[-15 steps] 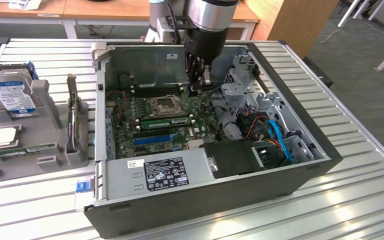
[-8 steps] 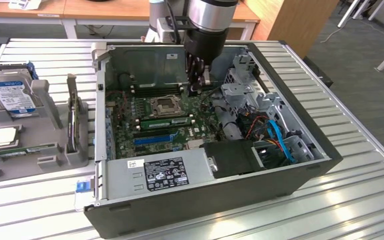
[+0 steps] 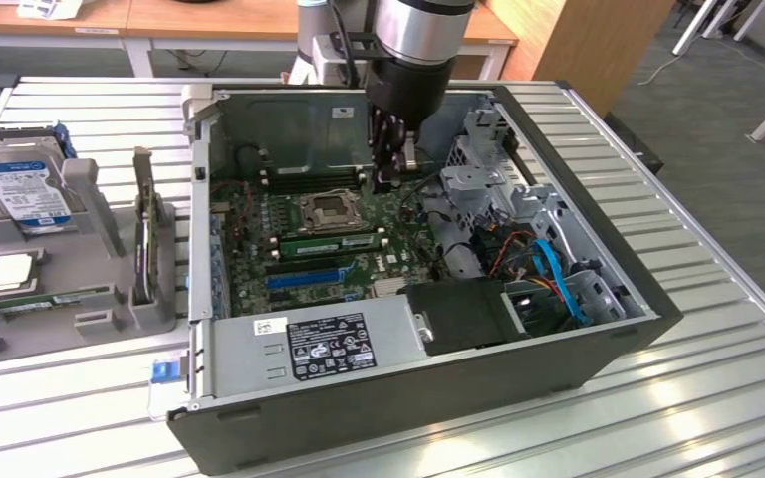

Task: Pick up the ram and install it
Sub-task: 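Press down the ram until it locks into place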

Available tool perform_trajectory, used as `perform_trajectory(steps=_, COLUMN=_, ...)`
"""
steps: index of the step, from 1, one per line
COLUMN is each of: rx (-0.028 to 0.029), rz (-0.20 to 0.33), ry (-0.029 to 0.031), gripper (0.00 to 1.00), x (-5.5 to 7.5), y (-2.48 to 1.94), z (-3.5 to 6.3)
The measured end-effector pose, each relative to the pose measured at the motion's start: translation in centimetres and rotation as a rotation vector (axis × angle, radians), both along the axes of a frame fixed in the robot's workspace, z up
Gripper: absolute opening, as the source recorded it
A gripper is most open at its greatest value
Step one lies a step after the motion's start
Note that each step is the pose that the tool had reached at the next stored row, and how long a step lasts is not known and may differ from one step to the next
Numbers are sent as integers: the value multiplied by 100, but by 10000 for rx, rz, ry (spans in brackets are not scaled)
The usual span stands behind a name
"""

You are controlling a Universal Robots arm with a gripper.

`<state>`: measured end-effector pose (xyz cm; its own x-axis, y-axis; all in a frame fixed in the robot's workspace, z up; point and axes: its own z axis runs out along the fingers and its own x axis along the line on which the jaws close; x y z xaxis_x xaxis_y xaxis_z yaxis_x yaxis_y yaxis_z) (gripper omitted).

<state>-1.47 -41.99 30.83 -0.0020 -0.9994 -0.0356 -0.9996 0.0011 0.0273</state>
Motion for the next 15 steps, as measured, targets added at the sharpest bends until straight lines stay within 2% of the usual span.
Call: perform_trajectory(steps=15, rx=1, rz=0, ry=0, gripper=10, x=0, y=0, z=-188)
